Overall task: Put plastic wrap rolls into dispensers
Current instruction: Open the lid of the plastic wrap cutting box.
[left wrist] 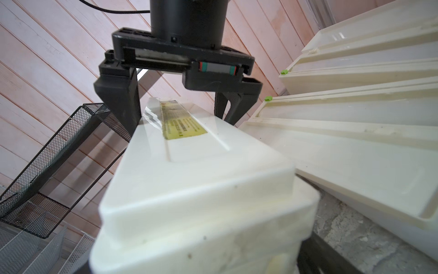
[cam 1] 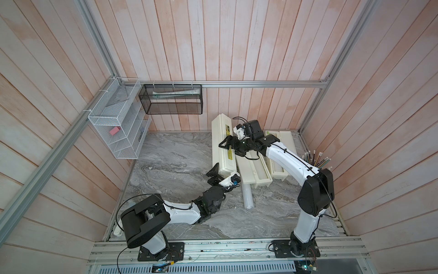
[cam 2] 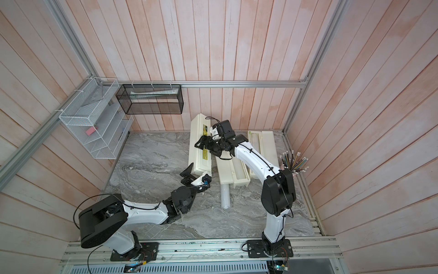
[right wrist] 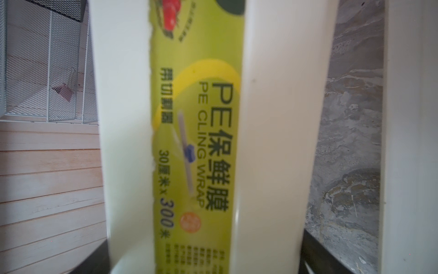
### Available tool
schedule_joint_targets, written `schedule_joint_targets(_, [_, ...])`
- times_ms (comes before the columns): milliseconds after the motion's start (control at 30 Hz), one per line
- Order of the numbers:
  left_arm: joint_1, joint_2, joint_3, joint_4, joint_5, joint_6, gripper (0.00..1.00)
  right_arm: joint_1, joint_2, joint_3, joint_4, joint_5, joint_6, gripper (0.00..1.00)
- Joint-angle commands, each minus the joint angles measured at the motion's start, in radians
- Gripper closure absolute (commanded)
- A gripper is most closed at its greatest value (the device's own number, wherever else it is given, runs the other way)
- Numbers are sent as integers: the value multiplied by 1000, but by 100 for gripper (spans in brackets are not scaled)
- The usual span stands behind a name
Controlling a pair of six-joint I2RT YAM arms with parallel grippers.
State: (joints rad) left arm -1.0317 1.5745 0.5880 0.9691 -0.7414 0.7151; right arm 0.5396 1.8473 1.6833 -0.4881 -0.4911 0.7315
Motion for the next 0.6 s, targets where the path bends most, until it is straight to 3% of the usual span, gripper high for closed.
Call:
schedule_joint_targets(0, [4, 1, 31, 74, -47, 6, 1, 7, -53, -15, 44, -53, 1, 18])
schedule_joint_targets(200, [3, 10, 17, 78, -69, -19, 10, 10, -60, -49, 71, -68, 13, 15])
schedule_joint_targets(433, [2, 18, -4, 115, -79, -45, 34, 42, -76, -99, 89, -74, 20, 9])
schedule_joint_targets(567, [3, 31, 1, 134, -82, -35, 36, 61, -89, -134, 101, -75, 23, 2])
